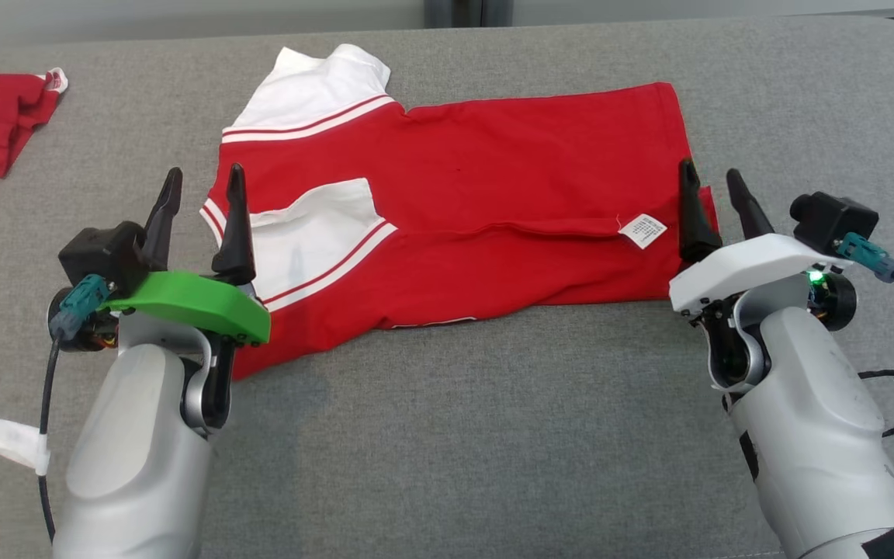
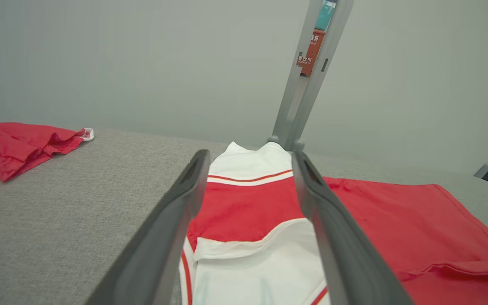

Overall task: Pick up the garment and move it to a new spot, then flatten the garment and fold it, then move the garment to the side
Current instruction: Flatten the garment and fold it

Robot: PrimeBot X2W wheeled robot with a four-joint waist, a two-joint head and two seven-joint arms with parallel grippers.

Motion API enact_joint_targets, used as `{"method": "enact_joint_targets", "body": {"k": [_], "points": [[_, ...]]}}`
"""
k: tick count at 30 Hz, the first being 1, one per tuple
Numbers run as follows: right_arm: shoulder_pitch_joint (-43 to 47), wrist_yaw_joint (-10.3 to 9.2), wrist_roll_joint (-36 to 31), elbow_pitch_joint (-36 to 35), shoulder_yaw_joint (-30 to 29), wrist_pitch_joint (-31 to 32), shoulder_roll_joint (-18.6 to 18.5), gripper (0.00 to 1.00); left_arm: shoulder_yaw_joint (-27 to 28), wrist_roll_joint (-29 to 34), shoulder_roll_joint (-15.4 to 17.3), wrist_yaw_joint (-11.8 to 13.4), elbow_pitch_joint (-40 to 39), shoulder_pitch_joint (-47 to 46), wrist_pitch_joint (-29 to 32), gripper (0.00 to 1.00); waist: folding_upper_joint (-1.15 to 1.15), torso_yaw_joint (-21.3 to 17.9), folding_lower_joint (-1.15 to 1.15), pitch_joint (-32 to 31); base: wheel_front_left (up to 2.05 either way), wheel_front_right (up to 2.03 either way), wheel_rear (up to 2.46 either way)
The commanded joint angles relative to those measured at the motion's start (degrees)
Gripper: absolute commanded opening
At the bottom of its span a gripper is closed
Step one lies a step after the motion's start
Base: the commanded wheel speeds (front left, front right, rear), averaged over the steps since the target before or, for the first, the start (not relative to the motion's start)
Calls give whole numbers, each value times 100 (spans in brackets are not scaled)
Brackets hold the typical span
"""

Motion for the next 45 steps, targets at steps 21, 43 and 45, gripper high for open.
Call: {"method": "enact_joint_targets", "body": {"k": [21,43,45], "points": [[2252,0,-1557,-2827,-696,1570,-16,100,232,-672,196,376,-1377,2195,2011,100,0,198,0,-301,0,0,0],[1942,0,-1352,-2205,-661,1817,-16,100,462,-1172,-35,379,-1019,1681,1963,0,0,-13,0,215,0,0,0],[1772,0,-1357,-1934,-674,1797,-16,100,449,-1165,-42,364,-1059,1654,1915,0,0,30,0,229,0,0,0]]}}
